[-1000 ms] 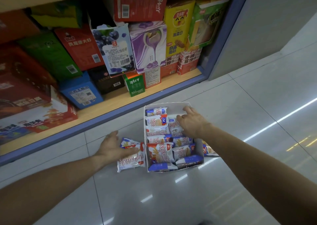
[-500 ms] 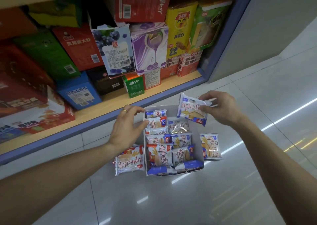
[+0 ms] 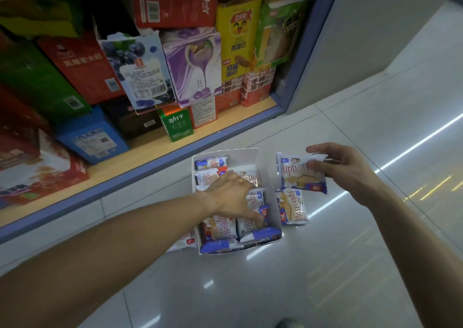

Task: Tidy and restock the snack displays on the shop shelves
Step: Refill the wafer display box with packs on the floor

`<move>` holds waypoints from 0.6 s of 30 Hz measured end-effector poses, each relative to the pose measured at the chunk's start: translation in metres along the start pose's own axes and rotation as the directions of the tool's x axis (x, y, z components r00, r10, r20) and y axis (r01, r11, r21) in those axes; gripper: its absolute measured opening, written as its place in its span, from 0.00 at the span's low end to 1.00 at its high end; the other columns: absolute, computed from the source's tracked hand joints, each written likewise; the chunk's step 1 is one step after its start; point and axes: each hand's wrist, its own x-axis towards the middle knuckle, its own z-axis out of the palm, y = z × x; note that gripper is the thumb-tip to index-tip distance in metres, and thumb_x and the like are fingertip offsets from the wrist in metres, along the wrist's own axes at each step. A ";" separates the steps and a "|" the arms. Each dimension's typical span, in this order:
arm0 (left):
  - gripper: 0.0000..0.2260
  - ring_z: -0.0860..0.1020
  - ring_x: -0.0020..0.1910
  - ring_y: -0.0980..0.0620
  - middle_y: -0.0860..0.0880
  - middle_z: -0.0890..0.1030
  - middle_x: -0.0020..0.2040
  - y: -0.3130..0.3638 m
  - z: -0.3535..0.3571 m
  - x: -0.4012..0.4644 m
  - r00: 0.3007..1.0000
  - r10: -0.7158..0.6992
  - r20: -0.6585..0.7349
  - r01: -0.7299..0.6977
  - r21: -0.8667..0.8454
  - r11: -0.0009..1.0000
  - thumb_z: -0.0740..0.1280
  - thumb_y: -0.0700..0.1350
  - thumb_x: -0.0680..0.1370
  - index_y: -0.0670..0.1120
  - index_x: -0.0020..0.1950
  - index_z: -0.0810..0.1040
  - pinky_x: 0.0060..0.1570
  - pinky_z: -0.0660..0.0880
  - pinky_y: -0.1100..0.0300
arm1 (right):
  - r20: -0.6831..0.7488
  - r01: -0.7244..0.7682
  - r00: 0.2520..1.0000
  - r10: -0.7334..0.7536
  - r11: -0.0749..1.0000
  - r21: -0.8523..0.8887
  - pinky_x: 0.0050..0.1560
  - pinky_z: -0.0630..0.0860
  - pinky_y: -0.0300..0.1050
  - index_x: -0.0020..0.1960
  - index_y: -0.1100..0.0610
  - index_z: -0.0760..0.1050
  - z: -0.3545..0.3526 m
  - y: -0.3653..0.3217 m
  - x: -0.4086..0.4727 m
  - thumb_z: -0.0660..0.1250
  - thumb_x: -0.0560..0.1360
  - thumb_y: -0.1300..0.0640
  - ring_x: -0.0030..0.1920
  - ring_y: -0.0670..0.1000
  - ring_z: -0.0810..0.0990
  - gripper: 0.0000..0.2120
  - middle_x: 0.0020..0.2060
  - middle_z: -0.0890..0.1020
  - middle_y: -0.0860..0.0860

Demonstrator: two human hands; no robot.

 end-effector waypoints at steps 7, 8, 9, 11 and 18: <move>0.36 0.71 0.72 0.45 0.47 0.77 0.70 0.008 0.005 0.003 1.000 0.011 0.002 -0.011 -0.040 0.999 0.74 0.62 0.73 0.50 0.78 0.68 0.79 0.54 0.44 | 0.064 0.043 0.997 -0.046 0.998 0.045 0.39 0.83 0.40 0.60 0.53 0.80 -0.001 -0.007 -0.016 0.73 0.75 0.59 0.45 0.48 0.87 0.14 0.48 0.86 0.51; 0.35 0.71 0.71 0.46 0.47 0.77 0.69 0.006 0.005 0.003 1.000 0.003 -0.021 -0.004 -0.079 0.997 0.74 0.61 0.74 0.51 0.77 0.69 0.78 0.58 0.45 | 0.075 0.067 0.995 -0.070 0.996 0.052 0.40 0.83 0.40 0.59 0.54 0.80 0.000 -0.009 -0.018 0.74 0.75 0.60 0.46 0.48 0.87 0.13 0.47 0.87 0.50; 0.32 0.72 0.69 0.45 0.47 0.77 0.67 0.004 0.004 0.002 0.999 -0.014 -0.046 0.008 -0.116 0.993 0.74 0.60 0.74 0.51 0.75 0.71 0.73 0.64 0.47 | 0.086 0.094 0.991 -0.098 0.994 0.055 0.42 0.84 0.42 0.58 0.55 0.81 0.001 -0.014 -0.020 0.74 0.74 0.61 0.47 0.49 0.87 0.12 0.47 0.87 0.50; 0.27 0.74 0.62 0.45 0.48 0.77 0.60 -0.003 0.002 0.002 0.992 -0.064 -0.106 0.045 -0.177 0.983 0.75 0.60 0.74 0.51 0.69 0.75 0.60 0.72 0.51 | 0.126 0.163 0.978 -0.168 0.985 0.049 0.45 0.85 0.44 0.55 0.58 0.82 0.008 -0.022 -0.024 0.74 0.74 0.61 0.48 0.49 0.87 0.09 0.48 0.87 0.51; 0.23 0.77 0.60 0.46 0.48 0.82 0.60 -0.018 0.003 0.003 0.975 -0.139 -0.172 0.084 -0.295 0.952 0.76 0.56 0.74 0.53 0.68 0.77 0.58 0.76 0.49 | 0.334 0.510 0.852 -0.404 0.784 -0.353 0.50 0.81 0.39 0.53 0.52 0.83 0.076 -0.030 -0.036 0.75 0.73 0.58 0.49 0.45 0.83 0.09 0.49 0.85 0.46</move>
